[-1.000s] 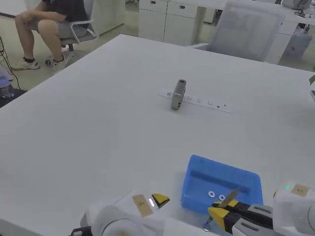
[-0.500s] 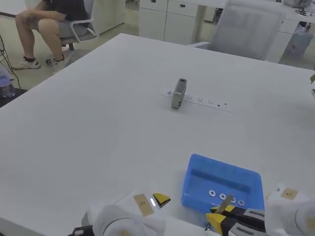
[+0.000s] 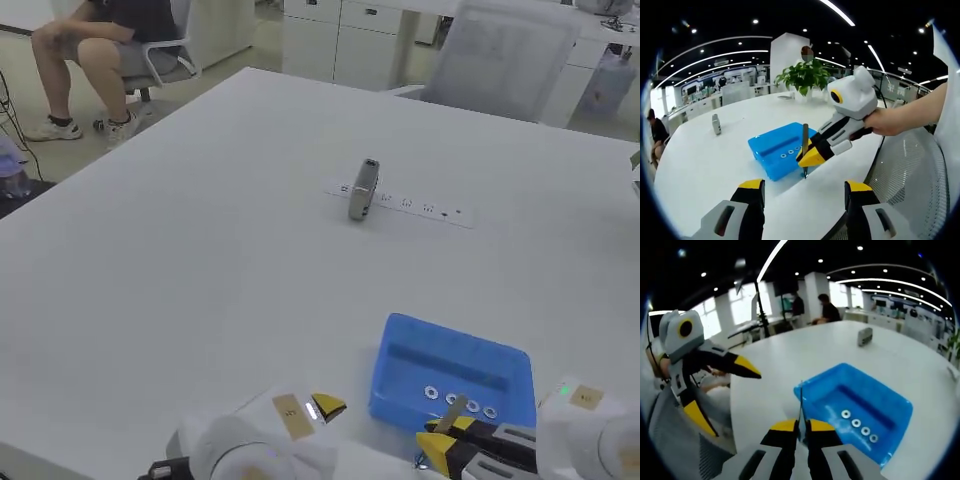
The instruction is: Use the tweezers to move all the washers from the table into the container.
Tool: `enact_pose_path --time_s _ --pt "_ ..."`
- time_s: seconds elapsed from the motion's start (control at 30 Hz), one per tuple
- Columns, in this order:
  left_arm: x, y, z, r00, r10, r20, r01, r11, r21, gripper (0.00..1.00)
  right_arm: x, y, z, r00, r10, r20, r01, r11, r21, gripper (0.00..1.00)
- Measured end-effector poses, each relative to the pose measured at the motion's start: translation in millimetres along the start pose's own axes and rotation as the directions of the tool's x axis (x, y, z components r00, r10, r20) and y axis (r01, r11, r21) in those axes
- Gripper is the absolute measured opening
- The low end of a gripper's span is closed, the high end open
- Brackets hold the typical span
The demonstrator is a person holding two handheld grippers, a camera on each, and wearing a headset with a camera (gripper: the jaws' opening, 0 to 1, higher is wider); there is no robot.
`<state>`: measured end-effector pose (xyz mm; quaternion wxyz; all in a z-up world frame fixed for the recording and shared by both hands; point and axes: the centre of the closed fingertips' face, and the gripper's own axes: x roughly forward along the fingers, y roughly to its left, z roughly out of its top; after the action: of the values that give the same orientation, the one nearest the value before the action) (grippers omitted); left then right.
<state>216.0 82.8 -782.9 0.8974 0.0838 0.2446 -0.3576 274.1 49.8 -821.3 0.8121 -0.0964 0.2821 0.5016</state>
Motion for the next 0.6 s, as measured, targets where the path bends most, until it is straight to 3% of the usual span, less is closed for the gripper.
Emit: enact_pose_path --time_s 0.13,0.23,0.37,0.53,0.6 --pt "0.0 -0.7 0.0 1.0000 -0.002 -0.001 0.002 1.000 0.005 0.64 -1.0 8.1 -1.9 0.9999 0.012 -0.010 -0.013 0.998 -0.063 0.04" --pt "-0.2 -0.4 0.1 1.0000 -0.001 0.000 0.001 1.000 0.003 0.64 -2.2 11.4 -3.3 0.9997 0.006 -0.026 -0.010 0.989 -0.145 0.04" --pt "-0.1 -1.1 -0.4 1.0000 -0.003 -0.003 0.003 1.000 0.008 0.64 -2.2 14.1 -4.4 0.9992 0.001 -0.040 -0.009 0.981 -0.192 0.03" --pt "-0.3 -1.5 0.3 1.0000 -0.004 0.001 0.004 1.000 0.009 0.63 0.9 14.9 -2.0 0.9999 -0.008 -0.014 0.005 0.980 -0.200 0.03" --pt "-0.4 -1.5 1.5 1.0000 -0.005 0.008 0.005 1.000 0.004 0.63 2.6 13.7 0.1 0.9998 -0.013 0.011 0.015 0.988 -0.153 0.03"
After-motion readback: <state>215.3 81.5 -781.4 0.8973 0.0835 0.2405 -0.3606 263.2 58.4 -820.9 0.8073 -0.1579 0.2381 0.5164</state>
